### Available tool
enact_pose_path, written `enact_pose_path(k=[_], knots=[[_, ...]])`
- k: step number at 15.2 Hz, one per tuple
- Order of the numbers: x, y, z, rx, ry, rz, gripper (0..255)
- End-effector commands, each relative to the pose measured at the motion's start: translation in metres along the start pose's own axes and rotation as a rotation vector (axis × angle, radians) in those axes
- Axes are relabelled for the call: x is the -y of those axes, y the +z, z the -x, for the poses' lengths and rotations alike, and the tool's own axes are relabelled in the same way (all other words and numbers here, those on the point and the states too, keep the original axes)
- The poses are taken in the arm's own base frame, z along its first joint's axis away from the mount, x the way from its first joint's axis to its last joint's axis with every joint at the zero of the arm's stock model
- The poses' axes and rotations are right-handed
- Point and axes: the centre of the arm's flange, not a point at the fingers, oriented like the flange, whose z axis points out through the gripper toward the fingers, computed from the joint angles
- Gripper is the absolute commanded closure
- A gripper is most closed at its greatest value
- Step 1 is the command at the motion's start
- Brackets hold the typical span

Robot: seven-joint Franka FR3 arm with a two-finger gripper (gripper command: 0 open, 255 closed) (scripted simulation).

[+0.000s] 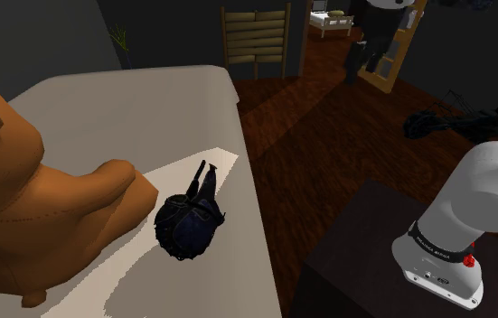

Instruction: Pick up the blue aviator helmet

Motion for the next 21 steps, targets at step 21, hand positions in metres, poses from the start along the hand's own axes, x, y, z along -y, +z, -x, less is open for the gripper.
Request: enact_pose_path(k=[21], knots=[[0.222, 0.099, 0.008, -0.088, 0.365, -0.159, 0]])
